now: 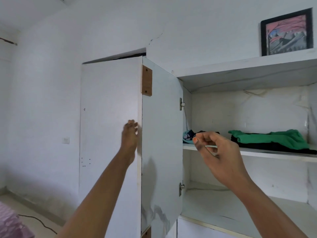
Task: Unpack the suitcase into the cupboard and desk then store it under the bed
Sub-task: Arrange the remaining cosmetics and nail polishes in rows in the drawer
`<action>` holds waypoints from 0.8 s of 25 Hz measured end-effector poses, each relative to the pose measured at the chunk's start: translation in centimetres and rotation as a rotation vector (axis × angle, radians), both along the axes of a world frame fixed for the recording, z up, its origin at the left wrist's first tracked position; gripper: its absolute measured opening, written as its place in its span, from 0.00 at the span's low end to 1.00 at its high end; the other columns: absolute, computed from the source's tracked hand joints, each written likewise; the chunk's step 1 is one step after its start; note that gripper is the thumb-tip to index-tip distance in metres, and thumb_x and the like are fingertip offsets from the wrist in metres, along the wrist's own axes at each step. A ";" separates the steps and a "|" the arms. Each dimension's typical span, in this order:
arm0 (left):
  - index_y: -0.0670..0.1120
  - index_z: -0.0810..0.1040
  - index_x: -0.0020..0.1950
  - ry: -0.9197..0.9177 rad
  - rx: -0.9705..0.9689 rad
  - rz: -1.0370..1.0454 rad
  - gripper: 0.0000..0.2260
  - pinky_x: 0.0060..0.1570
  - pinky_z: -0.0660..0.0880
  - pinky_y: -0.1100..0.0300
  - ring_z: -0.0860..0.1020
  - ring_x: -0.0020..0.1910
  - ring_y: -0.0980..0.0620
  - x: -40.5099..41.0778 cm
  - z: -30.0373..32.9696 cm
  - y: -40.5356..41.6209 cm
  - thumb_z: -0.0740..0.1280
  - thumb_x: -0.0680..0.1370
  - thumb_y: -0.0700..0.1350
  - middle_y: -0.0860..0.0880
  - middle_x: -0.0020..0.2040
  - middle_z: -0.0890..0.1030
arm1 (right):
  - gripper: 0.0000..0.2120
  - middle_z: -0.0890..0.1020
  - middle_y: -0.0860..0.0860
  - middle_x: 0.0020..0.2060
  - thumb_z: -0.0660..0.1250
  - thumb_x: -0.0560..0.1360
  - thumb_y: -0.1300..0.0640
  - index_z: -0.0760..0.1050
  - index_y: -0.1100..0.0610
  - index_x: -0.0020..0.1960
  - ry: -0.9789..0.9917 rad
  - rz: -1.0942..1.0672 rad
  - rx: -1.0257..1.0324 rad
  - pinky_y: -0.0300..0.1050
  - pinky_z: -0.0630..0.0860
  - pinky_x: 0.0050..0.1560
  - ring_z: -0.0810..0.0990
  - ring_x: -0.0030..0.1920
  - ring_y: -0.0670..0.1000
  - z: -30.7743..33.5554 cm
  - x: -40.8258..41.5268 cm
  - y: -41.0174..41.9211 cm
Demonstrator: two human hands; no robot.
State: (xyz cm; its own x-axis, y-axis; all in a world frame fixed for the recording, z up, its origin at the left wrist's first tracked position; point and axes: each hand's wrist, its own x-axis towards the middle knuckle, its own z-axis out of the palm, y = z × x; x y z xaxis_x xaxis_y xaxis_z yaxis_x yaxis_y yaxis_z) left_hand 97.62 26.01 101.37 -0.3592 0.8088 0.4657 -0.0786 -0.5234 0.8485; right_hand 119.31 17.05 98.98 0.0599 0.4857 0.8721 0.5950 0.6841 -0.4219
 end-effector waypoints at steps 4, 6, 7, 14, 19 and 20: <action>0.45 0.67 0.71 -0.001 -0.045 -0.081 0.22 0.70 0.62 0.53 0.67 0.71 0.49 3.0 -1.1 -0.7 0.48 0.82 0.55 0.48 0.72 0.68 | 0.14 0.81 0.40 0.44 0.65 0.73 0.46 0.79 0.53 0.52 0.005 -0.074 0.028 0.34 0.77 0.49 0.78 0.49 0.37 -0.2 2.6 -2.2; 0.47 0.67 0.71 -0.041 -0.015 -0.092 0.19 0.65 0.60 0.60 0.66 0.70 0.51 4.9 -1.4 -2.2 0.50 0.83 0.52 0.50 0.71 0.68 | 0.15 0.81 0.41 0.45 0.65 0.72 0.45 0.79 0.52 0.53 0.039 -0.135 0.069 0.28 0.75 0.47 0.79 0.48 0.37 -0.2 5.0 -4.1; 0.49 0.65 0.72 -0.024 0.004 -0.078 0.19 0.63 0.59 0.62 0.66 0.69 0.52 6.0 -1.5 -2.9 0.49 0.83 0.51 0.51 0.70 0.67 | 0.14 0.81 0.40 0.45 0.66 0.72 0.45 0.79 0.51 0.52 0.064 -0.174 0.088 0.25 0.74 0.44 0.79 0.47 0.36 -0.2 6.2 -5.1; 0.56 0.70 0.67 0.096 0.231 -0.013 0.16 0.55 0.66 0.59 0.71 0.52 0.53 17.9 -3.5 -3.1 0.55 0.81 0.56 0.53 0.53 0.74 | 0.10 0.82 0.48 0.43 0.70 0.73 0.50 0.79 0.56 0.50 0.272 -0.640 0.207 0.25 0.73 0.40 0.81 0.43 0.49 -0.3 18.9 -11.4; 0.39 0.67 0.59 0.011 0.125 -0.080 0.19 0.48 0.69 0.51 0.73 0.45 0.44 26.5 -4.1 -1.9 0.59 0.80 0.55 0.44 0.42 0.74 | 0.20 0.77 0.61 0.57 0.70 0.73 0.55 0.75 0.65 0.60 0.344 -1.153 0.327 0.42 0.67 0.58 0.75 0.59 0.60 -1.5 29.1 -15.8; 0.38 0.66 0.59 0.054 0.110 -0.114 0.19 0.48 0.69 0.50 0.73 0.45 0.42 27.7 -4.2 -1.6 0.57 0.80 0.54 0.42 0.44 0.74 | 0.24 0.74 0.62 0.61 0.71 0.73 0.56 0.71 0.66 0.64 0.368 -1.228 0.266 0.43 0.64 0.61 0.70 0.63 0.61 -1.9 31.1 -16.5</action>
State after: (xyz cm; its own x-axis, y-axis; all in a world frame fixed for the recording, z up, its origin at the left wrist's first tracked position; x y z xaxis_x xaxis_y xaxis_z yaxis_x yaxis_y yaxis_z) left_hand 125.28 24.37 97.16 -0.2398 0.7860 0.5699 -0.0987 -0.6037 0.7911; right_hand 150.38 0.54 97.07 0.5917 -0.2397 0.7697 0.7656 -0.1319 -0.6296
